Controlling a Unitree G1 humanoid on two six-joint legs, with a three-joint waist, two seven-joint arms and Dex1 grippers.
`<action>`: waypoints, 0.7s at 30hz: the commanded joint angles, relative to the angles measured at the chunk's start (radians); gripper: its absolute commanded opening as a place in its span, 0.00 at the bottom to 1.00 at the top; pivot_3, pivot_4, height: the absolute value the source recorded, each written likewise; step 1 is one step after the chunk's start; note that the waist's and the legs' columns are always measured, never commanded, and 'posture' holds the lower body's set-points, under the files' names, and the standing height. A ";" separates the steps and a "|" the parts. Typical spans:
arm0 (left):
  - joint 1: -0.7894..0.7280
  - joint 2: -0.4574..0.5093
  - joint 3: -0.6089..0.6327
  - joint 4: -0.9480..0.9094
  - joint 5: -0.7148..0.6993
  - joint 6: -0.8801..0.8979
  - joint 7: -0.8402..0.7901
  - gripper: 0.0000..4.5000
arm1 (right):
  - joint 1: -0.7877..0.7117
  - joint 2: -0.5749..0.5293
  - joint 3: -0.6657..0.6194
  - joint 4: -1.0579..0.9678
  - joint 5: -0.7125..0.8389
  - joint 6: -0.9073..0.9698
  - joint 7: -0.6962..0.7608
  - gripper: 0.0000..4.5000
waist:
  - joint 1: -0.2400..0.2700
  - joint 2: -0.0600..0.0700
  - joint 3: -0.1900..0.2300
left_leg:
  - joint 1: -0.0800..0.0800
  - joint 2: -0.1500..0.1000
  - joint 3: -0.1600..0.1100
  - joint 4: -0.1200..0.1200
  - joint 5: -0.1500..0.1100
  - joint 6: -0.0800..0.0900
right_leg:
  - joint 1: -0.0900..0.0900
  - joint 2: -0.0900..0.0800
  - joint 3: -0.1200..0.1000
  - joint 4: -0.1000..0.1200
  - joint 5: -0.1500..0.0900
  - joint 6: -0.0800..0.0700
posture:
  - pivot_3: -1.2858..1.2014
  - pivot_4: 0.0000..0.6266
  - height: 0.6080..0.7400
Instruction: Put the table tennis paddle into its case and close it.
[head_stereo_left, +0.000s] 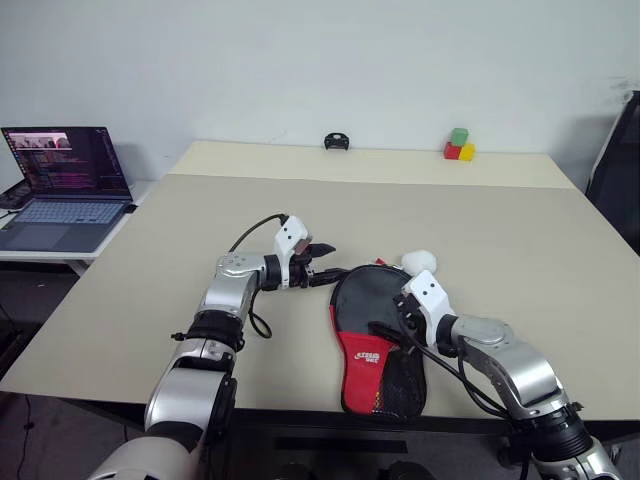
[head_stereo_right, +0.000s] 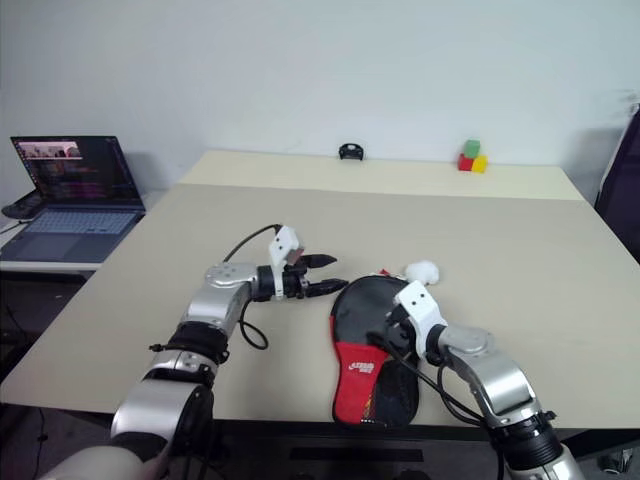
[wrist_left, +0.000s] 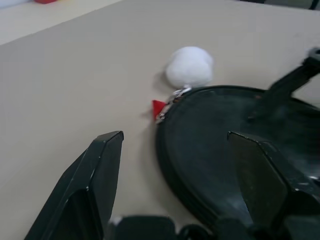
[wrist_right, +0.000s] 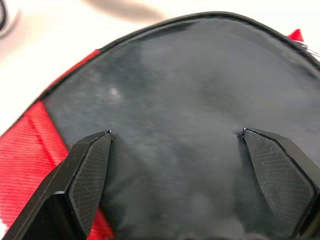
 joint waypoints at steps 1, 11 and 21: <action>0.075 0.021 -0.022 -0.251 -0.069 0.104 -0.010 0.80 | 0.034 -0.029 -0.056 -0.035 0.076 0.087 0.048 1.00 | 0.002 0.000 0.000 | 0.000 0.000 0.000 0.000 0.000 0.000 | 0.000 0.000 0.000 -0.001 0.000 0.000 | 0.52 0.24 1.00; 0.137 0.017 -0.111 -0.378 -0.109 0.174 -0.007 0.80 | -0.059 -0.004 -0.433 -0.193 0.453 0.278 0.043 1.00 | 0.007 0.005 0.005 | -0.005 0.000 0.000 -0.001 0.000 0.000 | -0.005 0.000 0.000 0.000 0.000 0.000 | 0.52 0.24 1.00; 0.047 -0.029 -0.235 -0.114 -0.002 0.025 0.022 0.94 | -0.062 -0.118 -0.440 -0.127 0.427 0.245 0.006 1.00 | 0.008 0.006 0.006 | -0.011 0.000 0.000 -0.001 0.000 0.001 | -0.009 0.001 -0.001 -0.001 0.000 -0.001 | 0.52 0.24 1.00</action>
